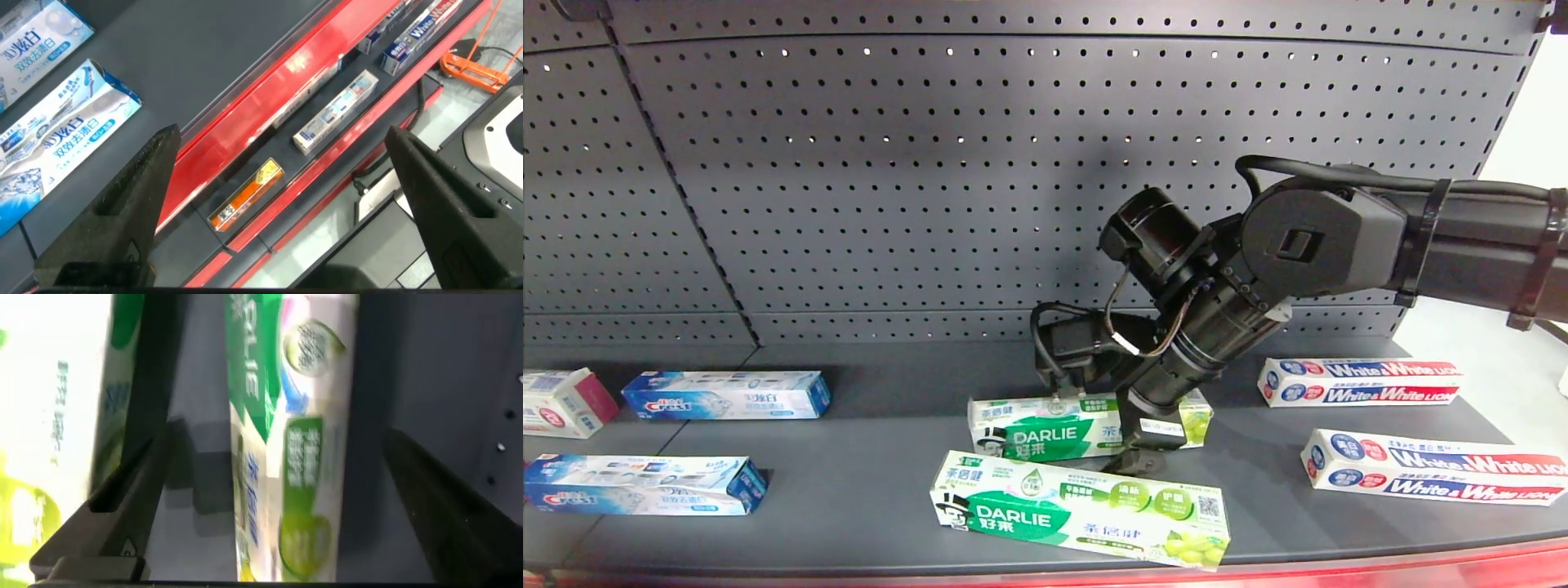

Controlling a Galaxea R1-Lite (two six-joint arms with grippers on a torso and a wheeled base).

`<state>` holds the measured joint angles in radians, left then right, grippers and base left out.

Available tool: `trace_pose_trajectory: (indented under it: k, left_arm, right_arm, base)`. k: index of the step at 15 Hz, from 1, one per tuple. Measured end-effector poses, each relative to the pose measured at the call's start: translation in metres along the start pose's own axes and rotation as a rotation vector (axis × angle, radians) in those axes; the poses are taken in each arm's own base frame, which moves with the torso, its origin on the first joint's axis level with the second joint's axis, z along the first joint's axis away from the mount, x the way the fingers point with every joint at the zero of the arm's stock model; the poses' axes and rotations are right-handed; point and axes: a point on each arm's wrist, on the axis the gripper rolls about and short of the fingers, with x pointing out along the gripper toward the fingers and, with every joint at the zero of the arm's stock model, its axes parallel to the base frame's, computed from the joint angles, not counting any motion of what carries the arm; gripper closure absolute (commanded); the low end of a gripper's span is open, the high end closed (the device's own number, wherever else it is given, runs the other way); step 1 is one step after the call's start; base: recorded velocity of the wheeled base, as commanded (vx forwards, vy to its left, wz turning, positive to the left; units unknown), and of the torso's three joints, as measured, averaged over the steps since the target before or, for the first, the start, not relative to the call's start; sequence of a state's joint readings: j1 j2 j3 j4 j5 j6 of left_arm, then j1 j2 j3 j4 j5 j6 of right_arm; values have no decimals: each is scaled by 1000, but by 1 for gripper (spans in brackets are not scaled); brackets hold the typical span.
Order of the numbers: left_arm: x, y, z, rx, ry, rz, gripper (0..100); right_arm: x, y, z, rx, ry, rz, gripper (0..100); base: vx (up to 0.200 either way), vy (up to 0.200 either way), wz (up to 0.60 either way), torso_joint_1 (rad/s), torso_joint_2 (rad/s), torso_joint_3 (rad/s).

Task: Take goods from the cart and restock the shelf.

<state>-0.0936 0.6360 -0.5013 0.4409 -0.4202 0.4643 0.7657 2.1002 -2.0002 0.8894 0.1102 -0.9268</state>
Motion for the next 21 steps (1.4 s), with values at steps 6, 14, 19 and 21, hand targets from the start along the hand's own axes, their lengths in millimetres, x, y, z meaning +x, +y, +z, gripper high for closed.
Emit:
trace_pose_trajectory:
  k: [6, 14, 19, 21]
  left_arm:
    - [0, 0, -1, -1, -4, -12, 0]
    - [4, -2, -7, -12, 19, -24, 0]
    - [4, -2, -7, -14, 21, -23, 0]
    - [4, -2, -8, -15, 23, -24, 0]
  right_arm:
    - [-32, -10, -13, 36, -17, -73, 0]
    - [-82, 1, -57, 129, 2, -139, 0]
    - [-88, 33, -80, 249, -46, -205, 0]
    - [-100, 49, -90, 277, -50, -225, 0]
  base:
    - [0, 0, 0, 0, 0, 0]
    - [0, 0, 0, 0, 0, 0]
    - [0, 0, 0, 0, 0, 0]
    - [0, 0, 0, 0, 0, 0]
